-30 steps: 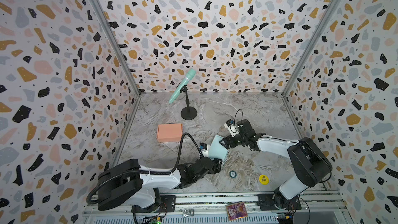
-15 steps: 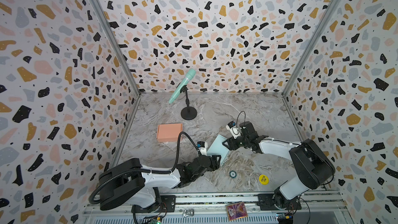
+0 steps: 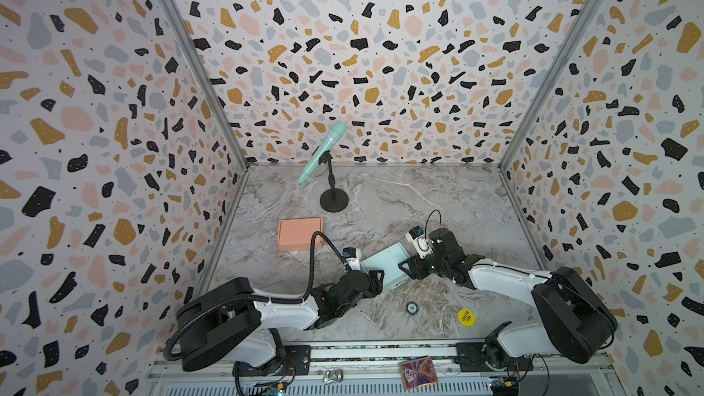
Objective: Assemble paper box
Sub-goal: Rotate the paper box at the center of the table.
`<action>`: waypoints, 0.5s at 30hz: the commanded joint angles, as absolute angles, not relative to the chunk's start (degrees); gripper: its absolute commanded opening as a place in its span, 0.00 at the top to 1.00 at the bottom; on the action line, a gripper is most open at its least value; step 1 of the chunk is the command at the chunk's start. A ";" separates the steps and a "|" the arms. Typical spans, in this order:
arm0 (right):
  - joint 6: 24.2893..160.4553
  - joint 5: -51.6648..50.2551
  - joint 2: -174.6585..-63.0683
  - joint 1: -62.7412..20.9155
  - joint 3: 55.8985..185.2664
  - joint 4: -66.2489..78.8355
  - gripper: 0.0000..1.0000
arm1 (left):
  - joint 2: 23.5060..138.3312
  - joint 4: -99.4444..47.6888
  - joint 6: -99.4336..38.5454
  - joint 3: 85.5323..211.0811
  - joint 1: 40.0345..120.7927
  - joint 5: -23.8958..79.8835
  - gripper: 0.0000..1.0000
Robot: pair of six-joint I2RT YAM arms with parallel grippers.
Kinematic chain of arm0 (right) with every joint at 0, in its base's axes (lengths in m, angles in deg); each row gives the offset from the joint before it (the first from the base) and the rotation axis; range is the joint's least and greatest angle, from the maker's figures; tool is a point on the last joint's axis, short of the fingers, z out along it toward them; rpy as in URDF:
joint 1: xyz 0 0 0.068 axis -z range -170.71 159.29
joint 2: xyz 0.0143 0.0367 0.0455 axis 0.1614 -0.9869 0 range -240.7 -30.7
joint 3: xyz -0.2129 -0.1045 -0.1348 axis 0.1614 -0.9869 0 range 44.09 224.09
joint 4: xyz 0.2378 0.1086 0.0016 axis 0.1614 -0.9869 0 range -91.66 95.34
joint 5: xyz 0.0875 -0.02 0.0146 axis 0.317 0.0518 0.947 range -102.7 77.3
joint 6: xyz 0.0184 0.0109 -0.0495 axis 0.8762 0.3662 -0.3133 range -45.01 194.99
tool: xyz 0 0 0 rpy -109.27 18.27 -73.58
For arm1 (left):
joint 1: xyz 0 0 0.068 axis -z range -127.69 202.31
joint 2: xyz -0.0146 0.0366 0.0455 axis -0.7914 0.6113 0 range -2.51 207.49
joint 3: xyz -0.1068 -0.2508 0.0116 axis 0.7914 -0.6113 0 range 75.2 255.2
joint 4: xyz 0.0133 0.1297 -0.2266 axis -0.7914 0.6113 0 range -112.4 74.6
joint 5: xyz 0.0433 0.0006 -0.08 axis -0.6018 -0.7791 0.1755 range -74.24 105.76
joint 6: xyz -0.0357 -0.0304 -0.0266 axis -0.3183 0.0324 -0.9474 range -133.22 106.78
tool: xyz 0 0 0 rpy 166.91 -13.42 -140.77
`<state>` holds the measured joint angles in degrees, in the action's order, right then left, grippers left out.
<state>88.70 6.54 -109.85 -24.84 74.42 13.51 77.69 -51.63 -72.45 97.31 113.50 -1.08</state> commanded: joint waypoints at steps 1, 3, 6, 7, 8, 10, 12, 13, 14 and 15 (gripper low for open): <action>91.40 7.35 -107.28 -26.93 72.99 13.17 0.40 | 78.07 -53.04 -72.11 96.83 113.49 -0.26 0.33; 92.03 7.12 -106.35 -27.67 72.33 13.42 0.40 | 78.09 -52.91 -71.95 96.99 113.49 -0.62 0.35; 92.84 7.16 -106.19 -28.57 71.87 14.09 0.41 | 78.04 -51.49 -71.00 98.09 113.33 -1.11 0.38; 93.02 7.25 -106.39 -28.75 71.93 14.38 0.41 | 78.07 -50.85 -70.59 98.59 113.10 -1.20 0.39; 93.12 7.37 -106.60 -28.86 72.03 14.74 0.41 | 78.14 -50.57 -70.29 98.95 112.77 -1.03 0.40; 93.35 7.77 -107.36 -28.88 72.45 15.58 0.41 | 78.33 -50.11 -69.28 99.61 111.81 -0.53 0.41; 93.43 7.85 -108.03 -28.91 73.28 15.90 0.41 | 78.30 -49.32 -68.27 100.36 110.60 -0.06 0.41; 93.31 7.91 -108.45 -28.91 73.88 16.12 0.41 | 78.29 -49.00 -67.56 100.74 109.81 0.26 0.41; 93.16 7.95 -108.88 -28.86 74.46 16.31 0.41 | 78.28 -48.73 -67.04 101.12 109.05 0.60 0.41; 92.87 7.95 -109.58 -28.91 75.43 16.25 0.41 | 78.39 -48.46 -66.26 101.64 108.10 0.97 0.41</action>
